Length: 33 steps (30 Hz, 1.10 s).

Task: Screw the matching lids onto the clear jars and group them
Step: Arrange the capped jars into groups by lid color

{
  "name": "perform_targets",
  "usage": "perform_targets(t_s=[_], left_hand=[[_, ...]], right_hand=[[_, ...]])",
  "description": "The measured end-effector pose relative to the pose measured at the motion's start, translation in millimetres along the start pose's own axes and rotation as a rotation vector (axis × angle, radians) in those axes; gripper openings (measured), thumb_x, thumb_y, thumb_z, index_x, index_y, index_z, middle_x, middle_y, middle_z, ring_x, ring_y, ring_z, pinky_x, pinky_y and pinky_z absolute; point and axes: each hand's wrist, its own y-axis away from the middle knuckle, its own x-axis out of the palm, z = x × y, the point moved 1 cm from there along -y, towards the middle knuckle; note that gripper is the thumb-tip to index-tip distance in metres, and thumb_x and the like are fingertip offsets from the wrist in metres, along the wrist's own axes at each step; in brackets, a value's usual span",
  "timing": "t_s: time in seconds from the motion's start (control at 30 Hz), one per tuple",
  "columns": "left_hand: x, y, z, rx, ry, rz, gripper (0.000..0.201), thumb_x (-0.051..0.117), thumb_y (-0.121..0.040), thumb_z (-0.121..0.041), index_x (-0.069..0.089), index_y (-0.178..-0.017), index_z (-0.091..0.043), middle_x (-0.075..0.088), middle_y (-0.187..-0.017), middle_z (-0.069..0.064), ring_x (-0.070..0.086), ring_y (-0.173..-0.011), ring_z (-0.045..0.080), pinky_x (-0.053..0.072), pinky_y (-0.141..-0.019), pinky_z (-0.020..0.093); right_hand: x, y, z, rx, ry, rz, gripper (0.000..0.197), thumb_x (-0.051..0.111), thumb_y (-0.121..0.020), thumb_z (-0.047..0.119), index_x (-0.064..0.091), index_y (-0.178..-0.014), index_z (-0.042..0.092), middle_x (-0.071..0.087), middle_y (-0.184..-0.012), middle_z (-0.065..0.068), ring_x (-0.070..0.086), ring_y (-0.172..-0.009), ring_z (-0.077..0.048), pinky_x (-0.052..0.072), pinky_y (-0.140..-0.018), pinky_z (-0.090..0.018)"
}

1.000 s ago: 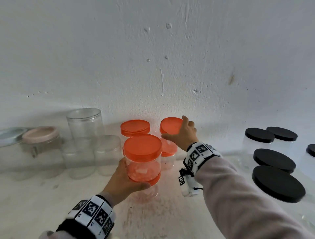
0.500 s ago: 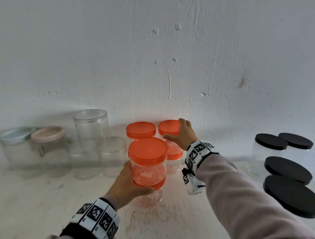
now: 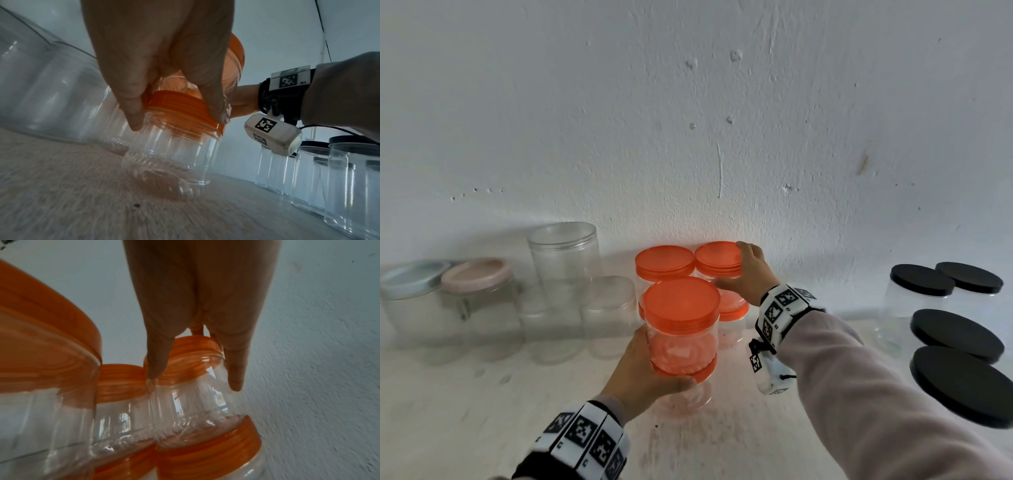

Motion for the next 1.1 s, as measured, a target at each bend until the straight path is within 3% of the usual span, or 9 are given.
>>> perform_targets(t_s=[0.1,0.23,0.4,0.5,0.6,0.73,0.83,0.93,1.1], left_hand=[[0,0,-3,0.036,0.006,0.012,0.082,0.085,-0.037,-0.042,0.042,-0.107,-0.039,0.058,-0.108,-0.014,0.056,-0.095,-0.016,0.046,-0.067,0.002],[-1,1,-1,0.034,-0.039,-0.004,0.082,0.085,-0.037,-0.046,0.04,-0.107,-0.042,0.055,-0.113,-0.016,0.055,-0.102,-0.001,0.048,-0.072,0.01],[-1,2,3,0.034,-0.095,0.011,0.094,0.087,-0.046,-0.042,0.036,-0.124,-0.035,0.049,-0.125,-0.009,0.051,-0.115,0.012,0.046,-0.096,0.031],[-1,2,4,-0.002,-0.096,0.046,0.105,0.086,-0.049,-0.043,0.03,-0.136,-0.025,0.047,-0.131,-0.003,0.05,-0.119,0.018,0.045,-0.102,0.042],[1,4,4,-0.045,-0.048,0.046,0.1,0.087,-0.05,-0.046,0.031,-0.13,-0.028,0.051,-0.126,-0.008,0.053,-0.117,0.015,0.045,-0.1,0.037],[2,4,2,-0.09,-0.05,-0.007,0.098,0.088,-0.046,-0.04,0.034,-0.127,-0.026,0.054,-0.114,-0.015,0.055,-0.111,0.015,0.041,-0.09,0.03],[13,3,-4,-0.105,-0.111,-0.031,0.105,0.088,-0.047,-0.041,0.033,-0.135,-0.021,0.051,-0.12,-0.007,0.052,-0.111,0.017,0.041,-0.094,0.033],[32,0,-13,-0.083,-0.143,-0.031,0.104,0.089,-0.051,-0.04,0.033,-0.137,-0.021,0.051,-0.124,-0.006,0.052,-0.113,0.018,0.041,-0.097,0.035],[65,-9,-30,-0.002,-0.18,-0.045,0.089,0.092,-0.053,-0.032,0.036,-0.123,-0.035,0.059,-0.119,-0.006,0.056,-0.109,0.017,0.041,-0.091,0.033]], right_hand=[[2,1,0,0.01,-0.002,-0.006,0.095,0.076,-0.08,0.03,0.013,-0.148,0.008,0.018,-0.151,-0.012,0.037,-0.132,-0.032,0.036,-0.104,-0.038],[0,13,1,0.01,-0.036,-0.035,0.09,0.075,-0.08,0.031,0.018,-0.147,0.011,0.022,-0.148,-0.012,0.035,-0.132,-0.033,0.036,-0.107,-0.042],[-15,62,2,-0.075,-0.094,-0.169,0.075,0.069,-0.085,0.032,0.028,-0.145,0.017,0.033,-0.145,-0.004,0.037,-0.13,-0.02,0.027,-0.097,-0.022],[-34,103,1,-0.11,-0.115,-0.284,0.067,0.068,-0.085,0.034,0.036,-0.142,0.019,0.042,-0.141,0.001,0.041,-0.126,-0.013,0.03,-0.098,-0.02],[-63,145,-5,-0.125,-0.165,-0.384,0.058,0.069,-0.084,0.033,0.044,-0.135,0.023,0.049,-0.132,0.007,0.045,-0.121,-0.006,0.038,-0.101,-0.026],[-100,191,-28,-0.065,-0.122,-0.438,0.05,0.066,-0.08,0.041,0.049,-0.126,0.033,0.05,-0.119,0.025,0.046,-0.11,0.01,0.036,-0.084,-0.009],[-119,215,-57,0.038,-0.064,-0.497,0.05,0.069,-0.077,0.041,0.052,-0.123,0.033,0.052,-0.112,0.024,0.054,-0.104,-0.001,0.041,-0.083,-0.017],[-132,228,-82,0.102,0.01,-0.459,0.056,0.07,-0.072,0.045,0.054,-0.124,0.028,0.05,-0.114,0.017,0.05,-0.106,-0.007,0.036,-0.081,-0.016],[-139,232,-110,0.204,0.164,-0.202,0.082,0.067,-0.068,0.061,0.038,-0.138,0.03,0.03,-0.119,0.018,0.029,-0.108,-0.005,0.03,-0.089,-0.024]])
